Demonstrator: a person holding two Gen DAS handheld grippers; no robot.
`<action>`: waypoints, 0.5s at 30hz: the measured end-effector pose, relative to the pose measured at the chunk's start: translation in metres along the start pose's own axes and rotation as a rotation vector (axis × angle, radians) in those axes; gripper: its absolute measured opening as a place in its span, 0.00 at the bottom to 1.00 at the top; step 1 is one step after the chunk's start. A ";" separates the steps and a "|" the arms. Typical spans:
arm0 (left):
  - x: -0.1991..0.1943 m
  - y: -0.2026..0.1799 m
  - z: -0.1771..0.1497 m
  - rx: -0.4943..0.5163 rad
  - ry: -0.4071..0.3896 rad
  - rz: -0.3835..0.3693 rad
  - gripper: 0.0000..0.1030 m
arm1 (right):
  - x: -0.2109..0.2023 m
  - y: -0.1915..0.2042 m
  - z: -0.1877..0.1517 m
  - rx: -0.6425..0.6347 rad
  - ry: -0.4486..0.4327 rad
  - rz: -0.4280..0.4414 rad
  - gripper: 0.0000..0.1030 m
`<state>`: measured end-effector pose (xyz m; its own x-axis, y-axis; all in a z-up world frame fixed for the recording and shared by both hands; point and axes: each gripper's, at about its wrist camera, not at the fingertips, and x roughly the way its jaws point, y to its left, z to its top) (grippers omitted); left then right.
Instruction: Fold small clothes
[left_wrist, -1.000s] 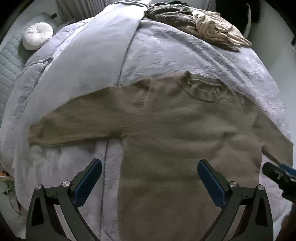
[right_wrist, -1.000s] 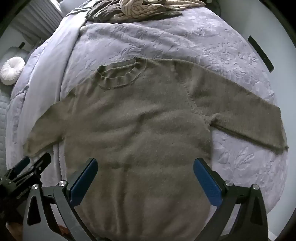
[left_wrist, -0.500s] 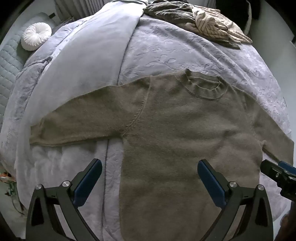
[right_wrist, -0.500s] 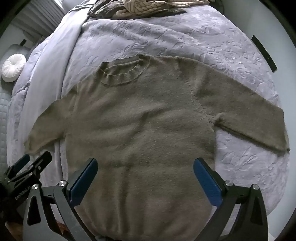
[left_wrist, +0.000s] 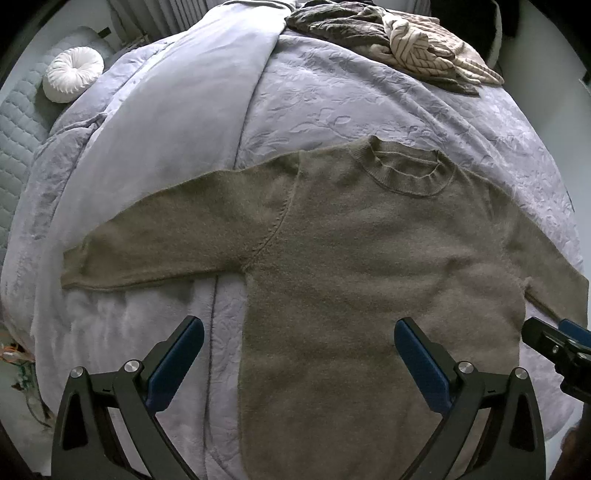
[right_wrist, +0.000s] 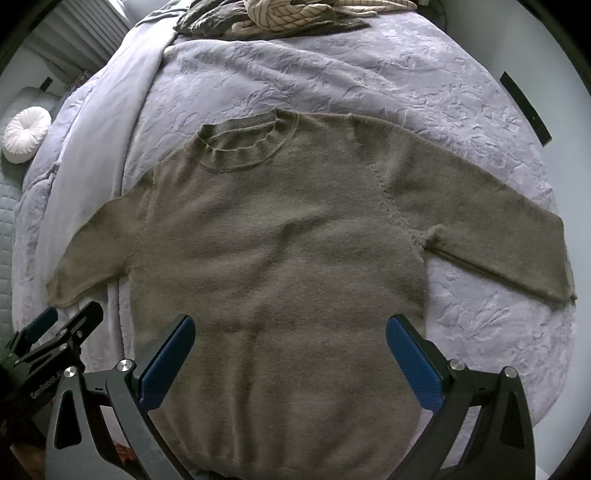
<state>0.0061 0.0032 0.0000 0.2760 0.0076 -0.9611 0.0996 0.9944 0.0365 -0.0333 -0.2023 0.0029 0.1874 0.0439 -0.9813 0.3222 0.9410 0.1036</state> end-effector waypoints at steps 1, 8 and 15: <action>0.000 0.001 0.000 0.000 0.000 0.001 1.00 | 0.000 0.000 0.000 -0.001 0.000 0.000 1.00; 0.000 0.000 0.000 0.000 0.000 0.003 1.00 | 0.000 0.000 -0.001 0.000 -0.001 -0.001 1.00; 0.001 0.004 0.000 0.002 0.003 0.008 1.00 | 0.001 0.001 -0.001 -0.001 0.000 -0.004 1.00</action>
<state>0.0066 0.0070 -0.0011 0.2736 0.0156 -0.9617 0.0991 0.9941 0.0443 -0.0334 -0.2011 0.0015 0.1862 0.0401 -0.9817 0.3221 0.9415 0.0996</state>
